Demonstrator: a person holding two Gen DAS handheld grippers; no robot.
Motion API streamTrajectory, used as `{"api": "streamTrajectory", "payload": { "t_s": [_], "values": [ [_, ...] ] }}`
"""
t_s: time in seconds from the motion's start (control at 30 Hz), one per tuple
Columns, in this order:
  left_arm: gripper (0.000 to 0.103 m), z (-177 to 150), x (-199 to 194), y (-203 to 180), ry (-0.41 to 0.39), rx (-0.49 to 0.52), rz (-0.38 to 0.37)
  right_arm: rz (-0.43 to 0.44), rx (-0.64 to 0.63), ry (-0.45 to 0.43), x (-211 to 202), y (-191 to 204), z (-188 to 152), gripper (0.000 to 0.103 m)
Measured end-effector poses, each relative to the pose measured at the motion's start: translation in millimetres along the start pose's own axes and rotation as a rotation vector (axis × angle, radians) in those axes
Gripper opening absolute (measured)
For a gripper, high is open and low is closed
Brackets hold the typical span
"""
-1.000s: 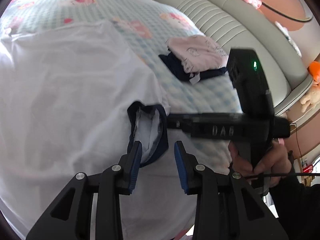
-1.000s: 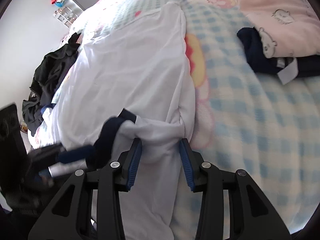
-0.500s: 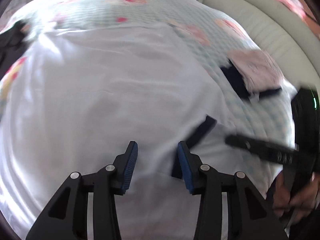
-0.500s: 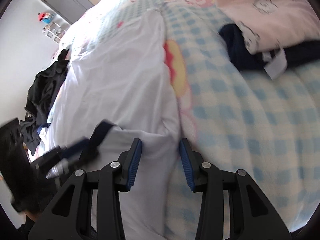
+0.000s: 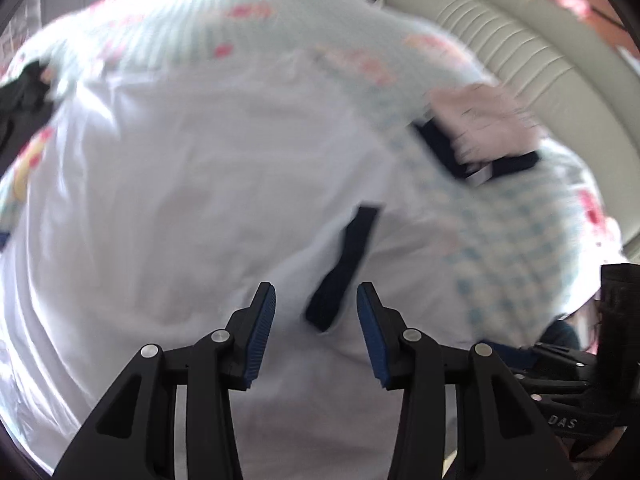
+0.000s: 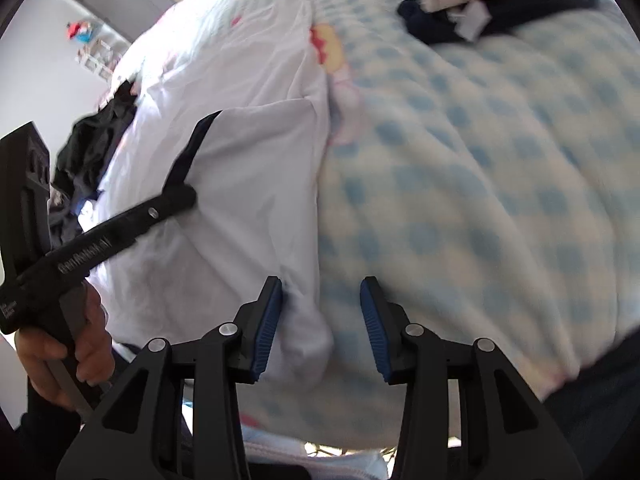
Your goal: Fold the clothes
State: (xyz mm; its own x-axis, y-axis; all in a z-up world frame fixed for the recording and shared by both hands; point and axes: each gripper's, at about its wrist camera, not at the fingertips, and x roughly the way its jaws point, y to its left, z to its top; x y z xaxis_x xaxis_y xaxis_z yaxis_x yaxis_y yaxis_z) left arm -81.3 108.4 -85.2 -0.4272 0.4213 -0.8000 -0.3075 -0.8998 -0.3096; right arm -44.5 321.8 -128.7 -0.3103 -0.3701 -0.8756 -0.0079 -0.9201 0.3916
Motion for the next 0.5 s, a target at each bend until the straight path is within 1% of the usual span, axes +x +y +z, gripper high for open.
{"api": "streamTrajectory", "payload": {
  "t_s": [0.07, 0.1, 0.23, 0.27, 0.33, 0.4, 0.43, 0.5],
  "values": [
    [0.044, -6.9, 0.7, -2.9, 0.007, 0.003, -0.073, 0.002, 0.005, -0.020, -8.6, 0.0, -6.1, 0.042],
    [0.045, -11.1, 3.0, -2.4, 0.023, 0.002, -0.068, 0.000, 0.001, -0.024, -9.5, 0.6, -8.5, 0.043],
    [0.043, -27.1, 12.3, 6.1, 0.105, -0.013, 0.014, -0.042, 0.000, -0.018, -12.9, -1.9, -14.7, 0.042],
    [0.043, -30.2, 7.8, 12.6, 0.103, -0.025, 0.014, -0.053, 0.000, -0.016, -13.7, -2.7, -16.2, 0.042],
    [0.043, -35.9, -6.0, 26.7, 0.079, -0.057, -0.020, -0.075, 0.000, -0.013, -15.4, -4.1, -19.1, 0.043],
    [0.044, -39.3, -12.8, 34.1, 0.081, -0.072, -0.052, -0.098, 0.000, -0.009, -17.1, -5.6, -22.1, 0.044],
    [0.044, -41.8, -14.5, 35.3, 0.084, -0.075, -0.058, -0.073, -0.011, -0.017, -20.7, -5.9, -23.9, 0.044],
    [0.044, -47.4, -16.6, 36.0, 0.090, -0.079, -0.060, -0.025, -0.055, -0.040, -23.5, 6.2, -26.8, 0.044]
  ]
}}
